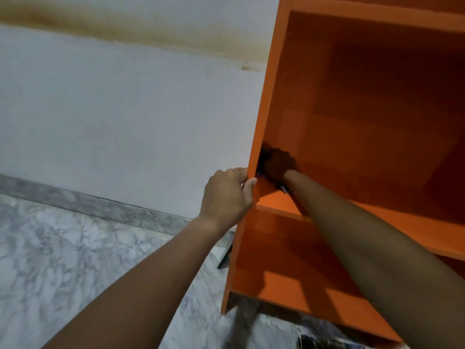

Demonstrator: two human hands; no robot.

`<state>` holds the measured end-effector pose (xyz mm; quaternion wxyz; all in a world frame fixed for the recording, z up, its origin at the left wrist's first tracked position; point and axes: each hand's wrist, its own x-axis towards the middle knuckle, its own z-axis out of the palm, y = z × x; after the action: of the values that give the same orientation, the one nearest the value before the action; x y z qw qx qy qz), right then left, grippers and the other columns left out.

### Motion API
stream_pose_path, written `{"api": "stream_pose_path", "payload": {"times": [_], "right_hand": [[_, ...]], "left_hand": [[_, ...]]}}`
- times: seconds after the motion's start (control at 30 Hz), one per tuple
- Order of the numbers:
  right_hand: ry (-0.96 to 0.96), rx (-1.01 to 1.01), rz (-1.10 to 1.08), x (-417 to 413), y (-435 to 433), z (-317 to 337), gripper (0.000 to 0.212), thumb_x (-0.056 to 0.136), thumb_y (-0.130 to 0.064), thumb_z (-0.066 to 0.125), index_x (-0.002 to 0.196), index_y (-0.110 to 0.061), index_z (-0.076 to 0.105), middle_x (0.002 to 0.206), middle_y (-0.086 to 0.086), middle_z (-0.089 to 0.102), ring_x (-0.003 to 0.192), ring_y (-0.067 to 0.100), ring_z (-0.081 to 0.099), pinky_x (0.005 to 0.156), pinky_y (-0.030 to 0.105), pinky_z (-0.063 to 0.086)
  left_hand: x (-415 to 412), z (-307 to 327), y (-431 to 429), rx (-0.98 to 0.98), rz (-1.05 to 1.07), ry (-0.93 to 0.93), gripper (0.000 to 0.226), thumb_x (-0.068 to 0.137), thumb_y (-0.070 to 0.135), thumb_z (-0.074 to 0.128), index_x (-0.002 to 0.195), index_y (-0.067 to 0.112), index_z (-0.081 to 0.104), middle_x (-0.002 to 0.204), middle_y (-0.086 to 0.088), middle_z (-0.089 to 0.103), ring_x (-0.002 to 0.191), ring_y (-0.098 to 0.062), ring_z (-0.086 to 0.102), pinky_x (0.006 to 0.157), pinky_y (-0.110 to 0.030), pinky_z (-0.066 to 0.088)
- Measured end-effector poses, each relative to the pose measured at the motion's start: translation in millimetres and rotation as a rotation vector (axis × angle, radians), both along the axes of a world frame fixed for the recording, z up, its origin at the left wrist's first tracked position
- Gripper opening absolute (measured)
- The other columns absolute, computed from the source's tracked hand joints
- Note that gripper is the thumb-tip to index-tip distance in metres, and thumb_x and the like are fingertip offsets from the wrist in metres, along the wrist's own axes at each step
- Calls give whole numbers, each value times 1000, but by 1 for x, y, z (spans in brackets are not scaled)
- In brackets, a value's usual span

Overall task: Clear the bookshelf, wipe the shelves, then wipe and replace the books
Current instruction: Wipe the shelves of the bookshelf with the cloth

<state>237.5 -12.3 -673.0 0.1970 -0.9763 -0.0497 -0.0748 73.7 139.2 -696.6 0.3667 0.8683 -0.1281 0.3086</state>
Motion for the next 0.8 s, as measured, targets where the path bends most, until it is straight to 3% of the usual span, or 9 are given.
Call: {"api": "stream_pose_path", "payload": {"times": [0.13,0.23,0.33,0.4,0.5,0.57,0.63,0.7,0.8], "right_hand": [[-1,50,70,-45,-2,-2,39,98,-44,43,110,-18,68,112,15,72,100,36,67,87,44,56],[-90,-4,124,-98,-2,-5,34,103,-33,42,98,-11,69,103,16,72,93,35,67,75,36,52],[-209,-140,185,-150,6,-16,27,102,-20,45,116,-8,63,118,15,61,110,36,55,87,41,40],[-333,-96,191,-175,9,-29,29,99,-21,48,123,-10,60,121,11,59,110,33,53,93,42,40],[-390,-105,270,-185,-6,-43,47,90,-15,60,136,-10,57,130,9,59,113,31,54,100,41,41],[-383,-137,339,-188,-29,-45,57,79,-9,72,134,-14,59,131,7,60,113,32,57,103,44,40],[-409,-157,360,-192,-58,-47,53,78,-8,75,128,-16,61,129,7,61,111,33,59,107,51,38],[-456,-192,336,-200,-91,-50,54,77,-3,76,128,-14,63,131,9,62,113,34,60,109,56,38],[-460,-229,255,-207,-143,-54,71,66,4,84,131,-13,63,135,11,62,116,36,63,108,54,43]], "left_hand": [[-4,6,-1,5,7,43,25,102,31,55,83,21,67,76,2,71,58,-10,61,63,-22,51],[-7,12,0,48,41,80,27,102,30,55,82,18,68,72,0,69,58,-13,60,62,-29,53],[-10,15,-4,62,127,161,33,102,35,51,85,16,72,73,-4,69,64,-23,65,68,-40,59],[-18,21,-7,46,186,223,35,103,38,49,88,17,73,76,-3,70,69,-24,66,69,-40,59],[-36,20,-21,49,236,316,39,106,41,40,109,14,68,92,-3,69,80,-26,66,71,-37,54],[-51,11,-36,62,218,352,45,103,48,35,128,14,53,112,-11,68,97,-34,66,84,-47,56],[-64,0,-53,105,220,407,56,98,41,44,144,11,35,137,-18,55,120,-41,56,97,-55,51],[-75,-6,-69,267,260,484,73,94,31,53,157,12,19,161,-21,26,144,-45,30,112,-59,34],[-90,-9,-94,457,210,502,89,92,34,59,161,20,5,169,-14,-1,153,-44,-1,121,-59,12]]}}
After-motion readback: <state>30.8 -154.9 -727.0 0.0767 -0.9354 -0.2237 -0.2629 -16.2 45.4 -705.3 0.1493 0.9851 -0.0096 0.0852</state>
